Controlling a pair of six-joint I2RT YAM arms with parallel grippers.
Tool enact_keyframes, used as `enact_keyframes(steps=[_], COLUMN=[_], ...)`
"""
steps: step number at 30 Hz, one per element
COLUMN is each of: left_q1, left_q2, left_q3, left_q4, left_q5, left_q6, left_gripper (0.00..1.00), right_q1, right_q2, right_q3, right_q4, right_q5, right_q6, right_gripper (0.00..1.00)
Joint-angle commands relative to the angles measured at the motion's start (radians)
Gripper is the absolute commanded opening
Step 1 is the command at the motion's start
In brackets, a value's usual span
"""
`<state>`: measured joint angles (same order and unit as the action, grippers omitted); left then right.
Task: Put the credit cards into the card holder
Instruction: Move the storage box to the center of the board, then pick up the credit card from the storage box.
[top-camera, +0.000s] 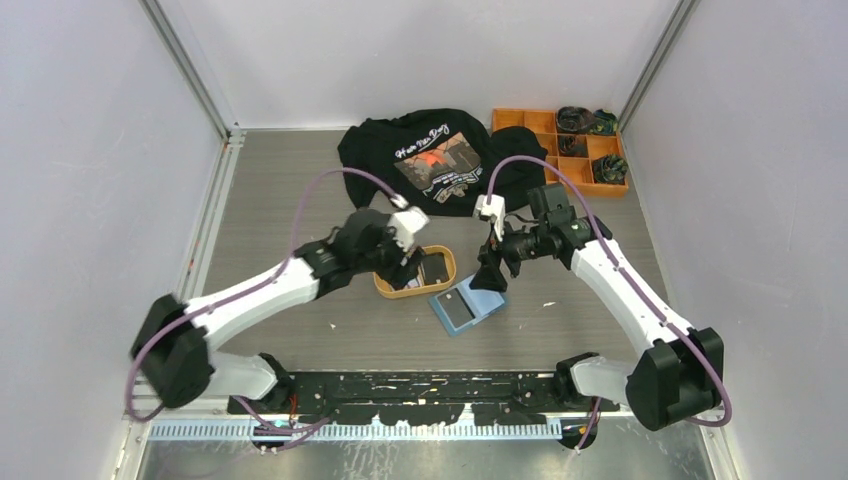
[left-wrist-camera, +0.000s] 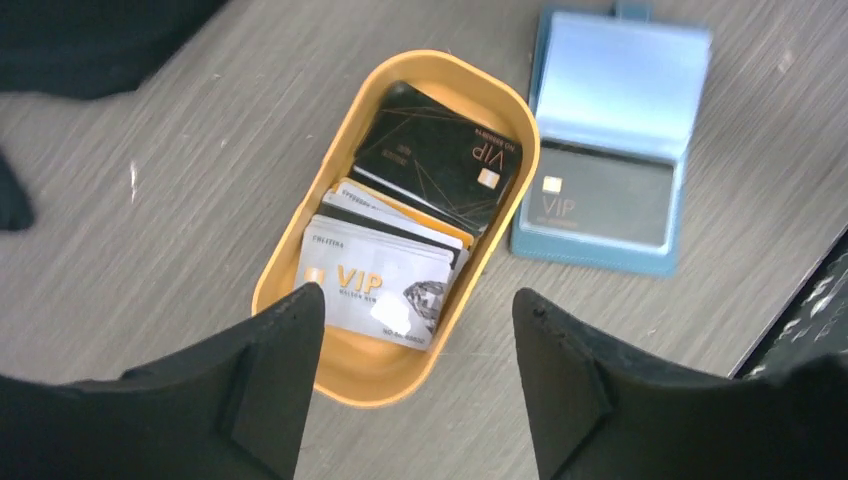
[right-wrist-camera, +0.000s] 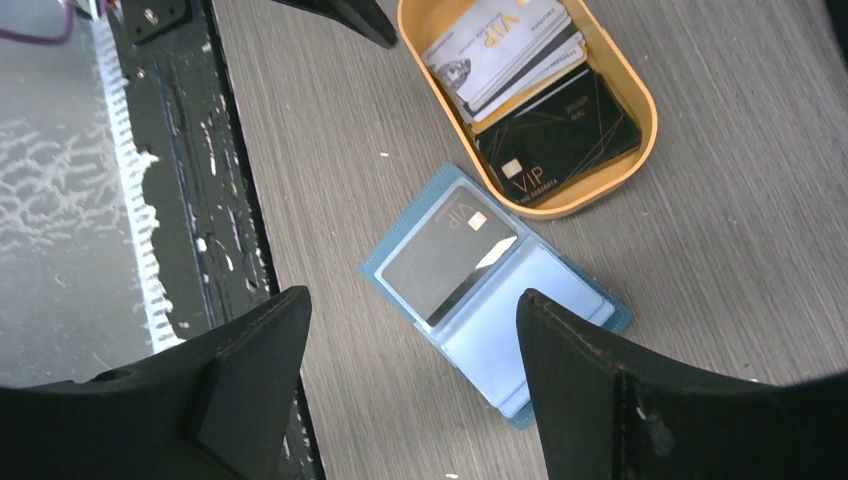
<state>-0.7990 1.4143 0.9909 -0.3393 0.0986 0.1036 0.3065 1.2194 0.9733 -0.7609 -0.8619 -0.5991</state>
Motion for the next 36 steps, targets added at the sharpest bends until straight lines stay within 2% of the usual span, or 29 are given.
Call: enact_keyframes(steps=[1,3,5,7,9,12,16,19,25,29,34,36], left_q1=[0.092,0.176,0.268,0.311,0.316,0.317,0.319,0.317,0.316,0.316,0.306,0.296], left_q2=[-0.25,-0.327,-0.36,-0.357,-0.321,-0.26,-0.194,-0.156,-0.113,-0.103,-0.111,-0.114], left_q3=[-0.269,-0.417,-0.524,-0.574,-0.583,-0.575,-0.607,-0.613,-0.58,-0.577,-0.582,-0.583], left_q4=[0.415,0.537,0.611,0.618,0.613,0.604,0.662,0.684,0.638,0.637,0.634,0.632], left_q5=[-0.029,0.033,0.099,0.099,0.1,0.087,0.054,0.046,0.017,0.022,0.014,0.003], left_q6=[-0.449,-0.644,-0.806,-0.921,-0.972,-1.005,-1.052,-1.071,-1.047,-1.044,-1.048,-1.05], left_gripper=[0.77,0.82,0.82,0.82,0.8,0.79,0.71,0.65,0.5,0.42,0.37,0.36], right_q1=[0.004,0.037,0.124,0.201,0.245,0.273,0.302,0.305,0.31,0.313,0.314,0.316], right_q2=[-0.022,-0.003,0.029,0.081,0.14,0.23,0.338,0.377,0.446,0.505,0.569,0.581], right_q3=[0.002,-0.007,0.006,0.041,0.075,0.098,0.14,0.126,0.14,0.156,0.156,0.158], right_q4=[0.163,0.255,0.322,0.352,0.399,0.491,0.506,0.554,0.625,0.642,0.639,0.634], right_q5=[-0.072,-0.073,0.001,0.081,0.177,0.308,0.508,0.558,0.498,0.48,0.48,0.484], right_q6=[0.202,0.328,0.427,0.496,0.612,0.824,1.072,1.191,1.295,1.341,1.358,1.358], right_gripper=[0.8,0.8,0.8,0.8,0.8,0.8,0.81,0.82,0.78,0.7,0.58,0.57])
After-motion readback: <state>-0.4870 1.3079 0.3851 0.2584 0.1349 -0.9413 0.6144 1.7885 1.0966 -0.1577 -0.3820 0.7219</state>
